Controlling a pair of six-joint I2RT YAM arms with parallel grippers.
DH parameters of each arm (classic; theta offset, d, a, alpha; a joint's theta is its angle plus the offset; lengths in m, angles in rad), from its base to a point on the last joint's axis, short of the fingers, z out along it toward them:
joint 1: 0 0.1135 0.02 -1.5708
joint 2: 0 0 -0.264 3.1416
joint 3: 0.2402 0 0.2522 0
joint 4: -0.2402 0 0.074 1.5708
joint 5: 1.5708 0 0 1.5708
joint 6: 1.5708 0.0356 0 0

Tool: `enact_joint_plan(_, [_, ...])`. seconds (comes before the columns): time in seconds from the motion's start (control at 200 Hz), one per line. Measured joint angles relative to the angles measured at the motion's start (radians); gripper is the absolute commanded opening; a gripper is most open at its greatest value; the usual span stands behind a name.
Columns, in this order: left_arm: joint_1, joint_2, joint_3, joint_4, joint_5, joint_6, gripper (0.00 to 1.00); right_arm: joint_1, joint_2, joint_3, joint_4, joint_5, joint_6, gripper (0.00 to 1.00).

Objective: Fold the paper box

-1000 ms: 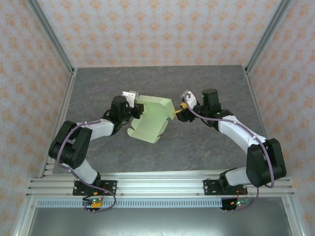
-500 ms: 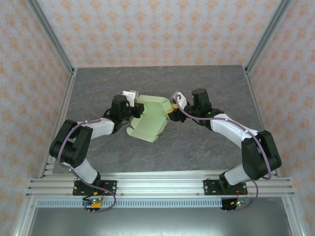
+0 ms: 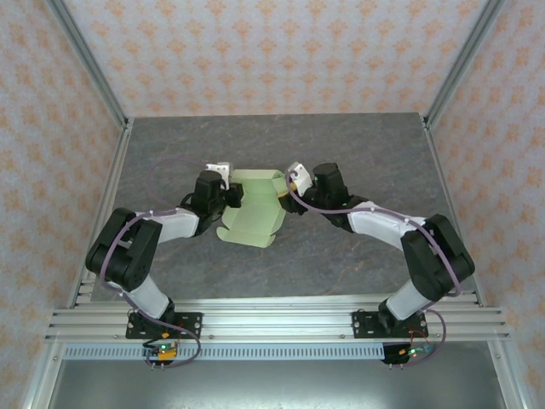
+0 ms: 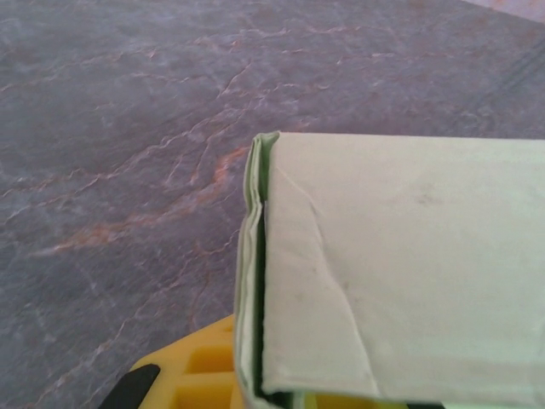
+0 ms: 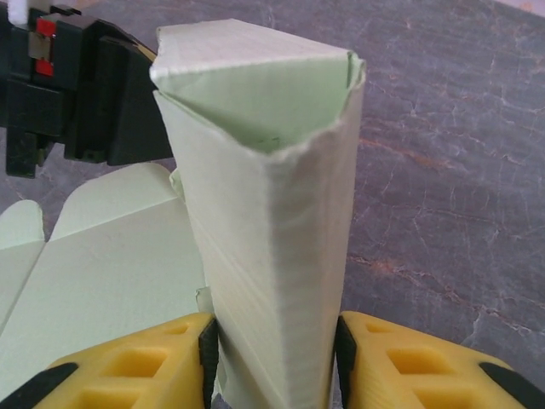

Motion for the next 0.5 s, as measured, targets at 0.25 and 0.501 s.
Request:
enact_joint_plan(0.25, [-0.004, -0.022, -0.026, -0.003, -0.053, -0.002, 0.0, 0.005, 0.042, 0.072, -0.079, -0.051, -0.02, 0.48])
enact_joint_plan(0.501, [-0.007, -0.028, -0.026, -0.011, -0.078, -0.004, 0.0, 0.007, 0.042, 0.107, -0.137, -0.09, -0.065, 0.45])
